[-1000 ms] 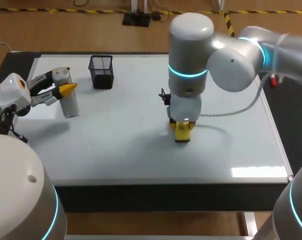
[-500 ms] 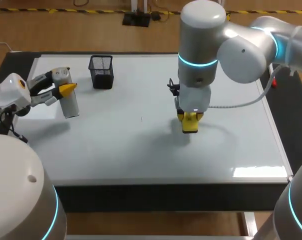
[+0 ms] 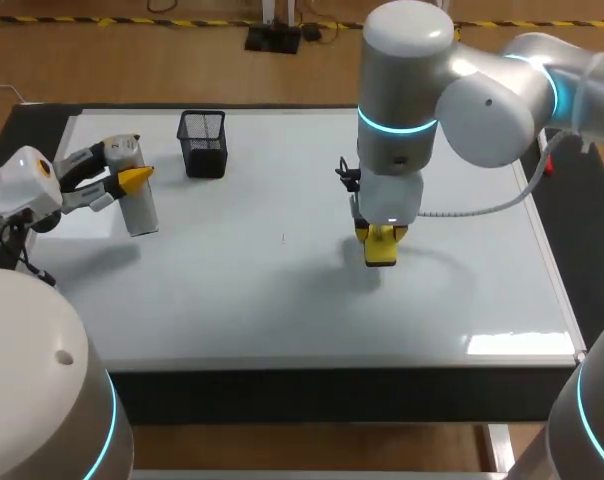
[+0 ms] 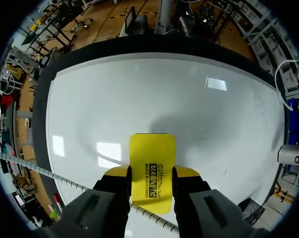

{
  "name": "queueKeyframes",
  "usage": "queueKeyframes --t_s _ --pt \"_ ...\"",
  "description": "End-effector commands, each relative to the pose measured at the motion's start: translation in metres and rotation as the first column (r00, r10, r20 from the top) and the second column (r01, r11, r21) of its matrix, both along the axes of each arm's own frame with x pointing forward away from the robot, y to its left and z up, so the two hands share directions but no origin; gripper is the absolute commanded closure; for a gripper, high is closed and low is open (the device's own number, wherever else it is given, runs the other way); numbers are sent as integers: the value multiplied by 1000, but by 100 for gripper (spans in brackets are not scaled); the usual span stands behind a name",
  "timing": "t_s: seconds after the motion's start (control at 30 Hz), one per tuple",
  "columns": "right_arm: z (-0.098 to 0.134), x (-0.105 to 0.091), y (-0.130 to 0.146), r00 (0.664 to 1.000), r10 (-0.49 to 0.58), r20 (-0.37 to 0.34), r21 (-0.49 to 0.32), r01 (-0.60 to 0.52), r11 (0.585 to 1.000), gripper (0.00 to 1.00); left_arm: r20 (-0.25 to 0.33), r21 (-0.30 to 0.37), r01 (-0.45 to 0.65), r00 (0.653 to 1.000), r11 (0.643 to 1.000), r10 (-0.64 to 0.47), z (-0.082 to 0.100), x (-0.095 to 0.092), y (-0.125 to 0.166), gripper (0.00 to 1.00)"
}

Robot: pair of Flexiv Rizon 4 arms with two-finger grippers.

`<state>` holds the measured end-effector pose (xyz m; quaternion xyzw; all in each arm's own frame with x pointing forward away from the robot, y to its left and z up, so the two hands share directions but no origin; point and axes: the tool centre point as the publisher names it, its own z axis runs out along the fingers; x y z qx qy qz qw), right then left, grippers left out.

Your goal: Pick up the inspection probe, press it on each red-marked spot on the whiteboard one by one, put down the probe, pick up the eraser, and wipe off all the red marks.

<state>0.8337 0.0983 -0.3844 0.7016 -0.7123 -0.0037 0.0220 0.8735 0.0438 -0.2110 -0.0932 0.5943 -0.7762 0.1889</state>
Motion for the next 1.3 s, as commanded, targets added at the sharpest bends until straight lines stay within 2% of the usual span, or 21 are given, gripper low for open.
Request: queueKeyframes --t_s 0.03,0.1,0.2,0.33,0.37,0.5,0.73,1.1,1.3 --pt "-2 1 -1 1000 10 -7 4 -10 1000 100 0 0 1 1000 1000 -1 1 0 0 100" --pt "-2 10 0 1000 11 5 -4 -10 1000 100 0 0 1 1000 1000 -1 1 0 0 100" --pt "-3 31 2 1000 11 -1 42 -11 999 100 0 0 1 1000 1000 -1 1 0 0 100" --pt "-6 62 6 1000 24 8 42 -24 999 100 0 0 1 1000 1000 -1 1 0 0 100" --pt "-7 69 7 999 35 18 18 -36 999 100 0 0 1 1000 1000 -1 1 0 0 100" --pt "-10 97 7 999 49 11 35 -49 998 100 0 0 1 1000 1000 -1 1 0 0 100" --pt "-13 135 4 998 63 -6 6 -63 998 100 0 0 1 1000 1000 -1 1 0 0 100" --pt "-12 183 -8 999 38 -17 0 -38 999 100 0 0 1 1000 1000 -1 1 0 0 100" --pt "-12 200 -13 999 28 -25 3 -28 1000 100 0 0 1 1000 1000 -1 1 0 0 100"
